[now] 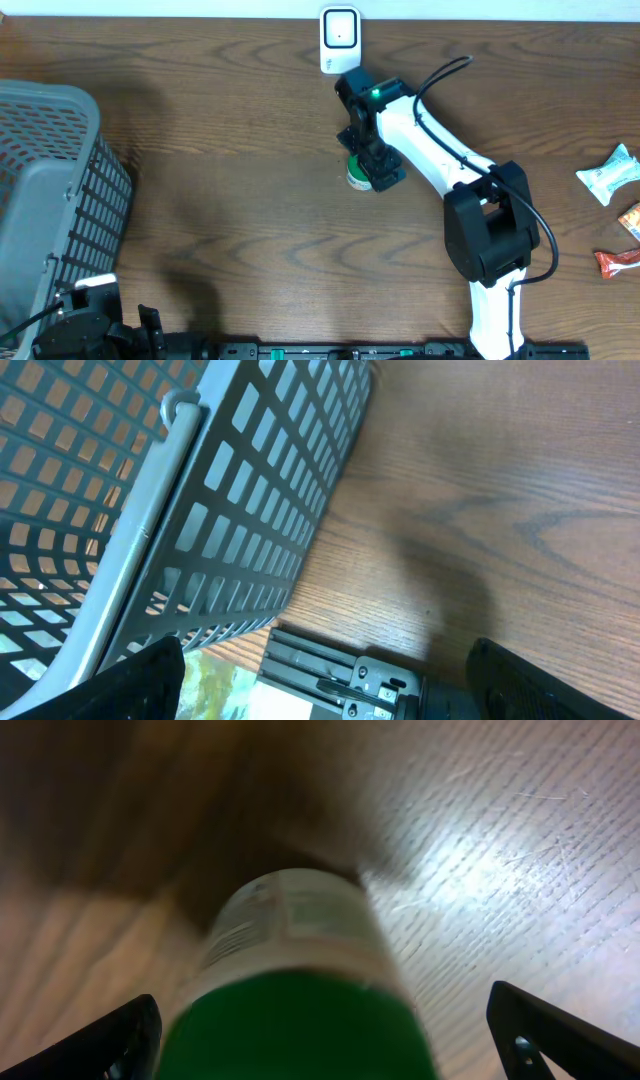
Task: Scan the item barcode
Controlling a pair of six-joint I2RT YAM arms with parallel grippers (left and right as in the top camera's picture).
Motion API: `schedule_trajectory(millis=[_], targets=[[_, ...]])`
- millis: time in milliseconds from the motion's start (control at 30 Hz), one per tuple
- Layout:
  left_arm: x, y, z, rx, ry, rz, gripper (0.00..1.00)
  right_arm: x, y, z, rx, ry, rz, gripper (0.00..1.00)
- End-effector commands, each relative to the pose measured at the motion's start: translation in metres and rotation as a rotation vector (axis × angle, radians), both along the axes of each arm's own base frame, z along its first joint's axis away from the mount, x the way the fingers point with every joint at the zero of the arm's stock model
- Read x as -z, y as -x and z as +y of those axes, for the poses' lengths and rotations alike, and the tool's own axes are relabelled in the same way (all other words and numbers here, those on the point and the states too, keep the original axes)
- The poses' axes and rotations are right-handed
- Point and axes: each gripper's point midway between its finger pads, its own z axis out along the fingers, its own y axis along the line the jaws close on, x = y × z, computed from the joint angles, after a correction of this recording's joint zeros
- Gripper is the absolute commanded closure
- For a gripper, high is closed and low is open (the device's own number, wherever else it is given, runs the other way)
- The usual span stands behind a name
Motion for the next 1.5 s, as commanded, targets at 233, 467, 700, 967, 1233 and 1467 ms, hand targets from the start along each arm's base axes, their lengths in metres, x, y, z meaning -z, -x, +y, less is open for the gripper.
schedule_trajectory(millis=[233,467,700,967,1233,1467], targets=[[-0.001,0.002,0.001,-0.005,-0.008,-0.002,0.1,0.022,0.018,-0.01,-0.151,0.02,0.064,0.34],[-0.001,0.002,0.001,-0.005,-0.008,-0.002,0.1,-0.006,-0.012,-0.009,-0.928,-0.069,-0.041,0.37],[-0.001,0.002,0.001,-0.005,-0.008,-0.002,0.1,-0.052,0.015,-0.02,-1.736,-0.177,0.028,0.15],[-0.001,0.002,0.001,-0.005,-0.008,-0.002,0.1,-0.061,0.0,-0.018,-1.642,-0.11,-0.008,0.01],[-0.001,0.002,0.001,-0.005,-0.008,-0.002,0.1,-0.085,0.001,-0.025,-1.085,-0.077,0.039,0.01],[-0.001,0.002,0.001,-0.005,-0.008,-0.002,0.1,-0.064,0.011,-0.023,-1.033,-0.099,0.08,0.01]])
